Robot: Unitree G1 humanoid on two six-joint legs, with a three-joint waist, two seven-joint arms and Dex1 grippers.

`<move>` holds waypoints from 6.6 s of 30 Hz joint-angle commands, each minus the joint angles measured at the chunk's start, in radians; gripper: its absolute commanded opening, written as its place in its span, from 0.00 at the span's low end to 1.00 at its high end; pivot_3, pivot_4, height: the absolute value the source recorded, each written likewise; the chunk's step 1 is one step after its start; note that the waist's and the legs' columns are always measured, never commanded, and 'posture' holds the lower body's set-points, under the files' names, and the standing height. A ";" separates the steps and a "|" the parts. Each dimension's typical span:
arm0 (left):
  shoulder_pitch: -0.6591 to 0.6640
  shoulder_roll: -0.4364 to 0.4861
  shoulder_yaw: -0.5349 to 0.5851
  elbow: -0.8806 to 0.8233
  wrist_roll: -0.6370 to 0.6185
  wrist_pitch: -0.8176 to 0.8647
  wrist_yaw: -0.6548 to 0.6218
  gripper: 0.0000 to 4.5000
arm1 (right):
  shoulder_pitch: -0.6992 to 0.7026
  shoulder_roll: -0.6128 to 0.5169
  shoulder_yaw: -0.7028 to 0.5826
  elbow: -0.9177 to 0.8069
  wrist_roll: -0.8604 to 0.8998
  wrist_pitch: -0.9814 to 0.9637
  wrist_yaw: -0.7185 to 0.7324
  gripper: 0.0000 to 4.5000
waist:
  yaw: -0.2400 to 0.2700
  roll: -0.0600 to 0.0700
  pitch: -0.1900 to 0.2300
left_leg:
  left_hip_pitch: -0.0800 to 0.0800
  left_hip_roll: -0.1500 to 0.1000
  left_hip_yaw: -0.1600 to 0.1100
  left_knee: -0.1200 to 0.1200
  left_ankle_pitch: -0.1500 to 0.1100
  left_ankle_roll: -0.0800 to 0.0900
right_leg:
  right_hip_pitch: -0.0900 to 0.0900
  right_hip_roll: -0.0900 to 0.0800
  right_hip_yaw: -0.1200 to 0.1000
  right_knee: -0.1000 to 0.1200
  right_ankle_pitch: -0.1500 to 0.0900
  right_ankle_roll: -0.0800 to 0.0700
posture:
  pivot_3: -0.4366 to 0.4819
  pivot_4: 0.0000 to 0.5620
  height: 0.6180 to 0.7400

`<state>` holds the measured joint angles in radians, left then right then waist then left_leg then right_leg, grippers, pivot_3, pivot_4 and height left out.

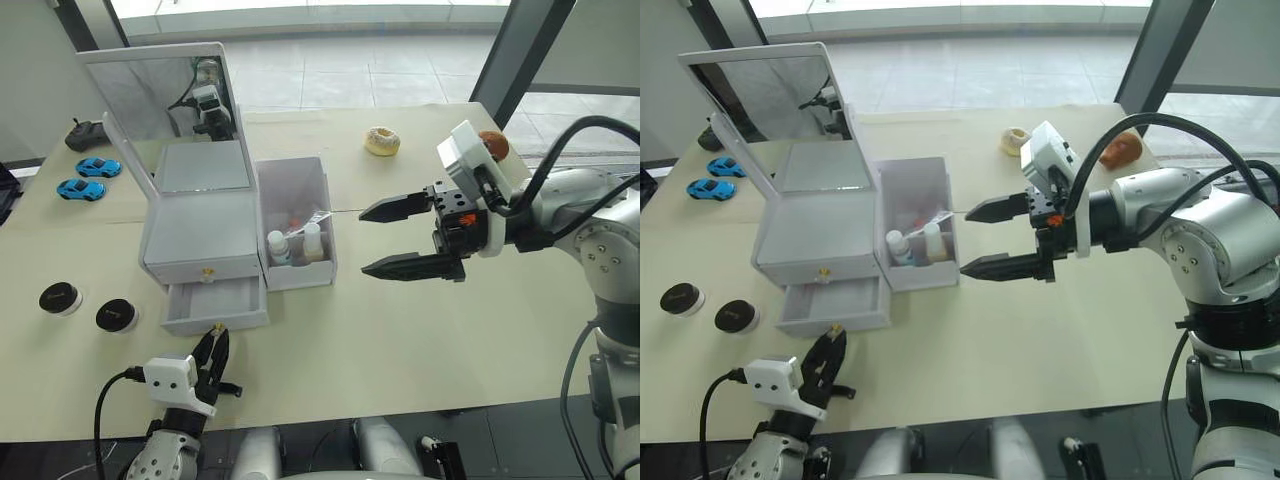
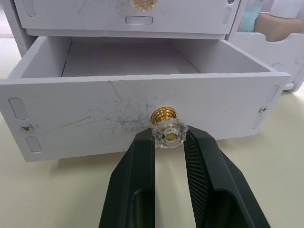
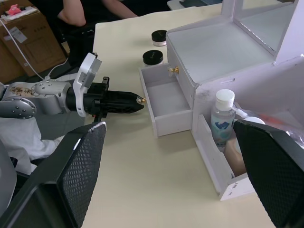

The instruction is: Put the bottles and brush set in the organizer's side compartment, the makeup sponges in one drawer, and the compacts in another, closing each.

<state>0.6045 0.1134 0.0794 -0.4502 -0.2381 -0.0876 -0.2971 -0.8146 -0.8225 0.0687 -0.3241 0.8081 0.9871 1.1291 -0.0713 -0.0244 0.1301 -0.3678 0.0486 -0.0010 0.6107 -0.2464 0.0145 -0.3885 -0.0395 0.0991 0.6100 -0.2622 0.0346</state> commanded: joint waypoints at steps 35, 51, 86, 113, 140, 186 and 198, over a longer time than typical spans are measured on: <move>0.204 0.425 0.492 0.083 -0.596 0.204 -0.663 1.00 | 0.078 -0.058 -0.038 0.016 -0.063 -0.087 0.011 1.00 | 0.033 -0.002 0.002 | 0.004 0.001 -0.002 0.005 0.000 0.000 | -0.007 0.000 -0.003 0.002 -0.008 -0.003 | 0.48 0.27 1.00; -0.256 0.992 0.704 0.923 -0.357 0.192 -0.904 1.00 | 0.643 -0.241 -0.395 0.420 -0.275 -0.467 0.105 1.00 | 0.029 -0.002 0.002 | 0.013 0.001 0.003 0.001 0.000 -0.001 | 0.000 -0.003 -0.004 0.002 -0.008 -0.007 | 0.48 0.27 1.00; -0.194 0.507 0.803 -0.048 -0.454 0.900 -0.074 1.00 | -0.420 0.168 0.202 0.452 -0.374 -0.378 0.326 1.00 | 0.027 -0.007 0.003 | 0.014 0.003 -0.001 -0.001 0.001 -0.002 | -0.001 -0.006 -0.010 0.016 -0.003 -0.010 | 0.48 0.27 1.00; -0.623 0.588 0.458 0.236 -0.304 1.117 0.056 1.00 | -0.336 0.092 0.126 0.243 -0.353 -0.205 0.217 1.00 | 0.027 -0.008 0.001 | 0.014 0.001 -0.007 -0.003 0.002 -0.005 | -0.001 -0.005 -0.012 0.016 -0.002 -0.012 | 0.48 0.27 1.00; -0.467 1.017 0.600 0.103 -0.332 1.049 -0.459 0.65 | -0.312 0.127 0.138 0.259 -0.364 -0.287 0.216 1.00 | 0.026 -0.007 0.005 | 0.011 0.002 -0.013 -0.005 0.004 -0.008 | -0.007 -0.006 -0.016 0.016 -0.005 -0.020 | 0.48 0.27 1.00; -0.597 1.029 0.129 0.194 -0.142 0.587 -0.888 0.73 | -0.193 0.063 0.056 0.037 -0.245 -0.135 0.052 1.00 | 0.029 -0.002 0.002 | -0.001 0.012 -0.002 -0.003 0.014 -0.022 | -0.014 -0.003 -0.027 0.017 0.000 -0.011 | 0.48 0.27 1.00; -0.631 1.084 0.270 0.112 -0.306 0.785 -0.945 1.00 | -0.157 0.024 0.045 0.031 -0.238 -0.133 0.065 1.00 | 0.029 -0.002 0.002 | -0.001 0.012 -0.002 -0.003 0.014 -0.022 | -0.014 -0.002 -0.027 0.018 0.000 -0.011 | 0.48 0.27 1.00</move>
<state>-0.0086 1.1789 0.2604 -0.2994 -0.4765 0.6522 -1.2173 -0.9849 -0.7755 0.1446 -0.2710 0.5597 0.8575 1.1874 -0.0425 -0.0267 0.1319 -0.3686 0.0606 -0.0029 0.6081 -0.2325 -0.0076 -0.4023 -0.0420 0.0723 0.6278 -0.2624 0.0236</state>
